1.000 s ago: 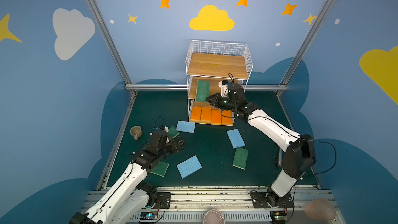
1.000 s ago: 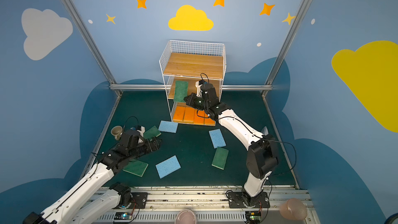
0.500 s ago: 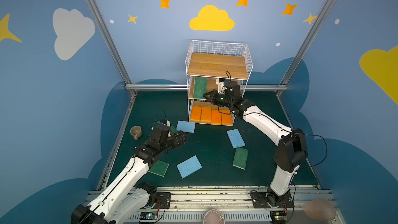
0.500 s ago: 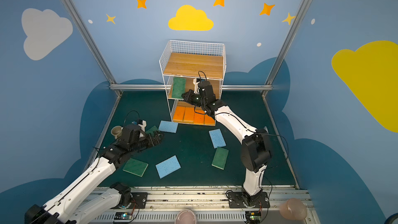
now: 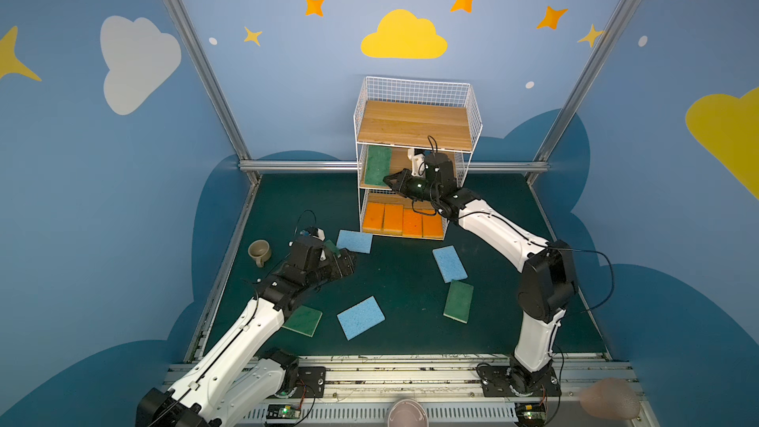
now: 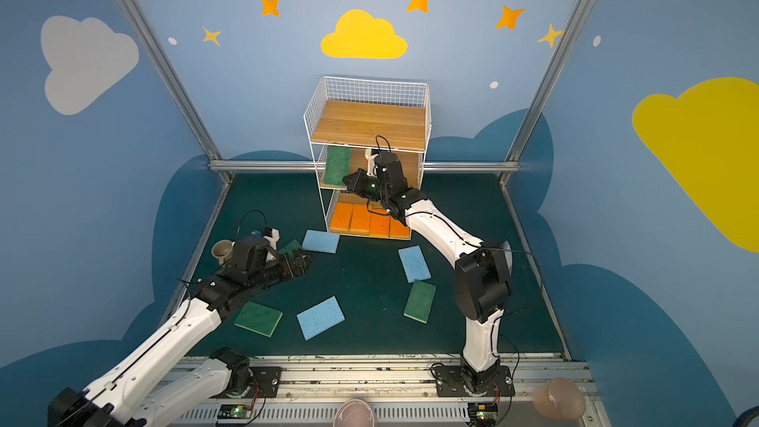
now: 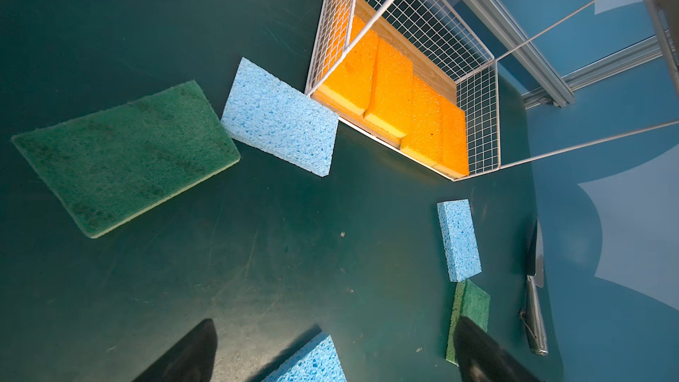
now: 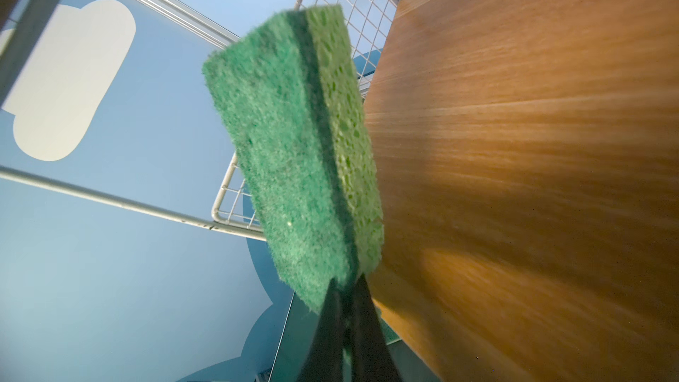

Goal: Arrange cleaning sponges on a shelf
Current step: Place the cleaning sponge at the shelf, then pick up the cleaning sponge from the bottom-center of the table.

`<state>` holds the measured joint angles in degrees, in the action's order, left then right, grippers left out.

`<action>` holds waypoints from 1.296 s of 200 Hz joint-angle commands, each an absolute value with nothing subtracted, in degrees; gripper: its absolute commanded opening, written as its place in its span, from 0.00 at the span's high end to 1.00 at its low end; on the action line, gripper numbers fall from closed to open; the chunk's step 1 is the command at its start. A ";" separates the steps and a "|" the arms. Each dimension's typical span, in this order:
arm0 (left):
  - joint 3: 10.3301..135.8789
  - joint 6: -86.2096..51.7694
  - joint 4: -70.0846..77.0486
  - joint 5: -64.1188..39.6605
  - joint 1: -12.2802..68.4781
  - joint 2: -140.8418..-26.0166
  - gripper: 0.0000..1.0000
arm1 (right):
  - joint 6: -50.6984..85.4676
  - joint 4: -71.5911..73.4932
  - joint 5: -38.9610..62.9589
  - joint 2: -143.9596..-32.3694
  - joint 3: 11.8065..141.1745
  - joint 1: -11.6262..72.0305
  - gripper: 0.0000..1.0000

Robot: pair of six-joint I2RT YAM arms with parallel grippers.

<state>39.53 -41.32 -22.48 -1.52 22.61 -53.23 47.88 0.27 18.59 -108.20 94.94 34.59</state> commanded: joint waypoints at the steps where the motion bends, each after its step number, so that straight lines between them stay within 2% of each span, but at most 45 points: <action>1: 40.35 -40.52 -22.59 -0.88 22.49 -52.32 0.00 | 48.25 1.75 19.25 -108.84 96.86 34.45 0.89; 29: 40.09 -40.62 -22.91 -0.80 22.49 -51.95 0.00 | 48.19 1.93 19.25 -108.74 96.60 34.45 0.73; 85: 39.37 -40.91 -25.21 0.47 22.46 -50.11 0.00 | 48.34 2.63 19.38 -108.12 95.76 34.37 0.65; 123: 40.37 -41.35 -28.64 -2.94 19.81 -50.27 0.01 | 47.02 4.06 20.84 -104.81 92.85 34.54 0.46; 148: 41.86 -40.78 -31.94 -4.31 19.64 -50.77 0.06 | 44.84 3.25 22.53 -101.16 90.06 34.89 0.38; 163: 42.73 -40.34 -33.00 -7.07 20.00 -52.47 0.13 | 43.16 1.51 22.68 -97.89 87.49 35.11 0.34; 177: 43.77 -40.26 -33.00 -8.42 22.72 -55.13 0.15 | 42.01 0.27 23.07 -94.48 84.20 35.11 0.33; 219: 47.01 -43.13 -27.23 -5.15 37.49 -66.11 0.16 | 40.63 -2.61 22.37 -81.59 70.66 33.19 0.32; 259: 54.53 -43.48 -21.14 -4.68 48.49 -82.06 0.17 | 42.17 -4.92 22.76 -65.62 53.88 22.02 0.32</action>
<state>49.91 -42.92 -25.91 -4.91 43.86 -74.78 42.09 -1.98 22.79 -72.93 61.17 28.27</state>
